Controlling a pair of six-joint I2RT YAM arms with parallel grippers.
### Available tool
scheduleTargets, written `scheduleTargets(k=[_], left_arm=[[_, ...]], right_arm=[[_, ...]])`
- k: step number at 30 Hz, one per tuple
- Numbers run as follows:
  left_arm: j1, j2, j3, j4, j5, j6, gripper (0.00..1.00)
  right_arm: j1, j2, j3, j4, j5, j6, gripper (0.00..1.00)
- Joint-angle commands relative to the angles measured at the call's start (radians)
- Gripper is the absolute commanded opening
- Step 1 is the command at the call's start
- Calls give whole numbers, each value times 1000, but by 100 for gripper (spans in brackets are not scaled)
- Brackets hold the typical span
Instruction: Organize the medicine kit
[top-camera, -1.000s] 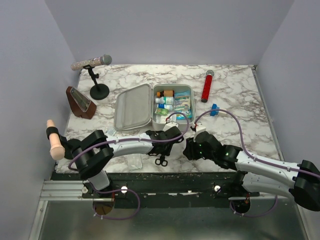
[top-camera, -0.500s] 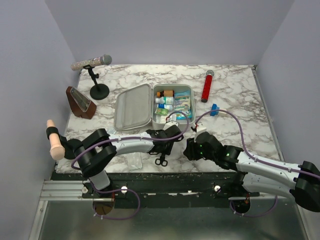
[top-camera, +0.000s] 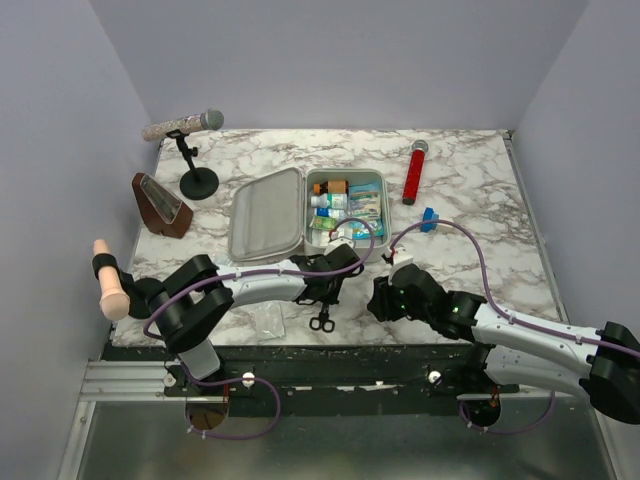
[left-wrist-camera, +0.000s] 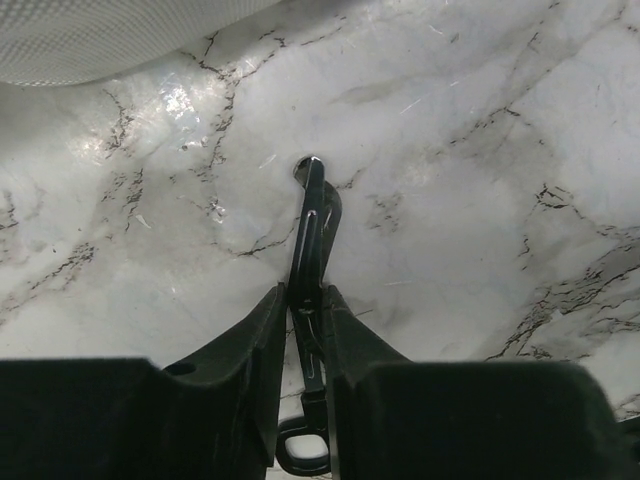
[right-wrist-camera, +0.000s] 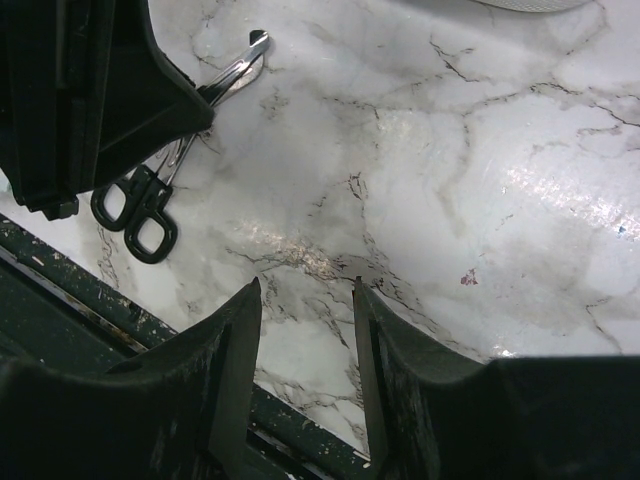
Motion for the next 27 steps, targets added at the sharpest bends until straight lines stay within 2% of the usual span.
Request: scheduleTargets(k=[1,5,14,27], left_arm=[[0,43,-2,-16,13,16,22],[0,32,-3,-16,12,16,10],[0,-22,29,-59,-8,20,2],[-1,-78,58,-110,-36,18,0]], right_arm=[[4,3,-10,-4,17,10,51],[4,6,-10,-1,15,10,51],[4,3,3,-4,17,5,51],[4,10,10,-2,17,-1,51]])
